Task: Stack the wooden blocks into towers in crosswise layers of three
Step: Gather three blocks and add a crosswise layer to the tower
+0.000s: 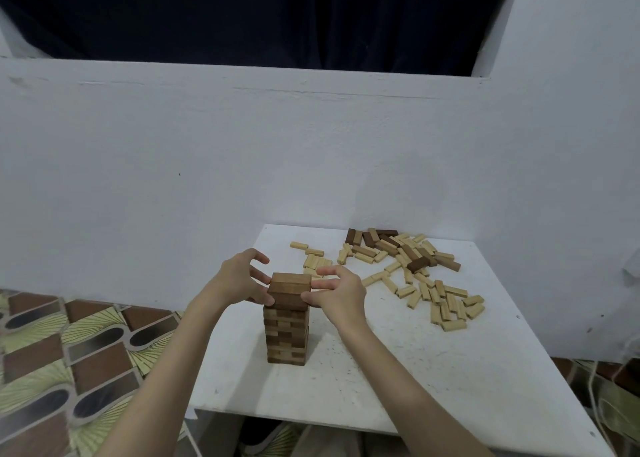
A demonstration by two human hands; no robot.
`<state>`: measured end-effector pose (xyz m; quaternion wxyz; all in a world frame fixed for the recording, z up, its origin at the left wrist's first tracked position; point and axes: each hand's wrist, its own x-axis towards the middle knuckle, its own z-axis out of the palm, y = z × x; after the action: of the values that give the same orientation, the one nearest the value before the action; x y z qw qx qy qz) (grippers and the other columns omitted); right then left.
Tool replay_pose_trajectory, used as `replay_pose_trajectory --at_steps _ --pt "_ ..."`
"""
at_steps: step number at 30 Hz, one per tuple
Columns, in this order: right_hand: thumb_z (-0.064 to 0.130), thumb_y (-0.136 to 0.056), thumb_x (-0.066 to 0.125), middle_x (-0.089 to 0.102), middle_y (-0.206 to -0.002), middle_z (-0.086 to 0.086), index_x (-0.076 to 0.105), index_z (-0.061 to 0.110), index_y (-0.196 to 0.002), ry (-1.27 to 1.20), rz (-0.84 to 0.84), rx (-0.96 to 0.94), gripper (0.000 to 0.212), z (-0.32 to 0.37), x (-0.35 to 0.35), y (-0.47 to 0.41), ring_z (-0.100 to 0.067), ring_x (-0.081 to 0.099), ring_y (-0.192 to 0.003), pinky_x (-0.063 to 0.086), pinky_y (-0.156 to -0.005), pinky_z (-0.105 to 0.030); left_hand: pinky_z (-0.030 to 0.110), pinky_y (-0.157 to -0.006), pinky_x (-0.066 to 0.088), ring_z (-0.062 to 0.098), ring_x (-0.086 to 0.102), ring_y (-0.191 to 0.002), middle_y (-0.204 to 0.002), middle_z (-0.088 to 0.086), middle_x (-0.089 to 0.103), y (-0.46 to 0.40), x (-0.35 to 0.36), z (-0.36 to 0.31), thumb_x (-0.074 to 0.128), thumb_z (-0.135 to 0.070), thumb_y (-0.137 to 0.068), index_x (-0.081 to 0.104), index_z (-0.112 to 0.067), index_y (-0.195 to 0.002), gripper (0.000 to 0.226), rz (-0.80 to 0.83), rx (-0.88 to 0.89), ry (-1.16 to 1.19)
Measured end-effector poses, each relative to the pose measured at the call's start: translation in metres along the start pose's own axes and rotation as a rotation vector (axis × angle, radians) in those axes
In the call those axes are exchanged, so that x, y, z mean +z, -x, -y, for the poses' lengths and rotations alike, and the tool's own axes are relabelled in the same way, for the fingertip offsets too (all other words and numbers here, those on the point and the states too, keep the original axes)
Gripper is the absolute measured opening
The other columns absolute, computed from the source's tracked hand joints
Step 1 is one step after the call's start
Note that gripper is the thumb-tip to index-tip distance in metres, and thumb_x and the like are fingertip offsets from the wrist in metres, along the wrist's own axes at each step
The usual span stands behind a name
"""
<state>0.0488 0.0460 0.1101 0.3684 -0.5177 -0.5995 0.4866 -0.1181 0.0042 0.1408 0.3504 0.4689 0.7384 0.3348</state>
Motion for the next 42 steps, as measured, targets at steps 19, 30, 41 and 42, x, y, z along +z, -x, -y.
replay_pose_trajectory --at_steps 19,30,41,42 --pt "0.049 -0.101 0.022 0.026 -0.152 0.016 0.021 0.03 -0.15 -0.313 0.165 -0.028 0.053 -0.024 0.024 0.024 -0.004 0.022 -0.14 0.017 -0.104 -0.019 0.033 -0.117 0.014 0.01 0.025 -0.141 -0.152 -0.004 0.031 0.0 0.041 0.029 0.002 -0.058 -0.094 0.03 -0.016 -0.146 0.072 -0.169 0.085 0.531" --pt "0.095 -0.063 0.026 0.055 -0.134 -0.001 0.035 0.037 -0.144 -0.437 0.246 0.07 0.1 -0.053 0.054 0.019 -0.018 0.056 -0.12 0.048 -0.1 -0.047 0.03 -0.114 0.018 0.012 0.032 -0.135 -0.149 -0.001 0.034 0.011 0.063 0.041 0.001 -0.06 -0.094 0.029 -0.022 -0.146 0.071 -0.061 0.007 0.734" --pt "0.095 -0.067 0.029 0.03 -0.155 0.004 0.021 0.038 -0.15 -0.407 0.258 0.046 0.101 -0.05 0.054 0.021 -0.02 0.033 -0.14 0.03 -0.114 -0.047 0.027 -0.106 0.025 0.009 0.044 -0.124 -0.131 -0.008 0.05 0.002 0.061 0.048 0.001 -0.062 -0.092 0.028 -0.02 -0.146 0.073 0.034 0.062 0.78" --pt "0.087 -0.076 0.029 0.022 -0.157 0.007 0.015 0.035 -0.152 -0.385 0.25 0.013 0.093 -0.041 0.047 0.023 -0.017 0.024 -0.144 0.018 -0.117 -0.039 0.028 -0.111 0.02 0.011 0.034 -0.134 -0.144 -0.006 0.039 0.001 0.054 0.048 0.003 -0.062 -0.093 0.024 -0.018 -0.148 0.073 0.03 0.077 0.76"
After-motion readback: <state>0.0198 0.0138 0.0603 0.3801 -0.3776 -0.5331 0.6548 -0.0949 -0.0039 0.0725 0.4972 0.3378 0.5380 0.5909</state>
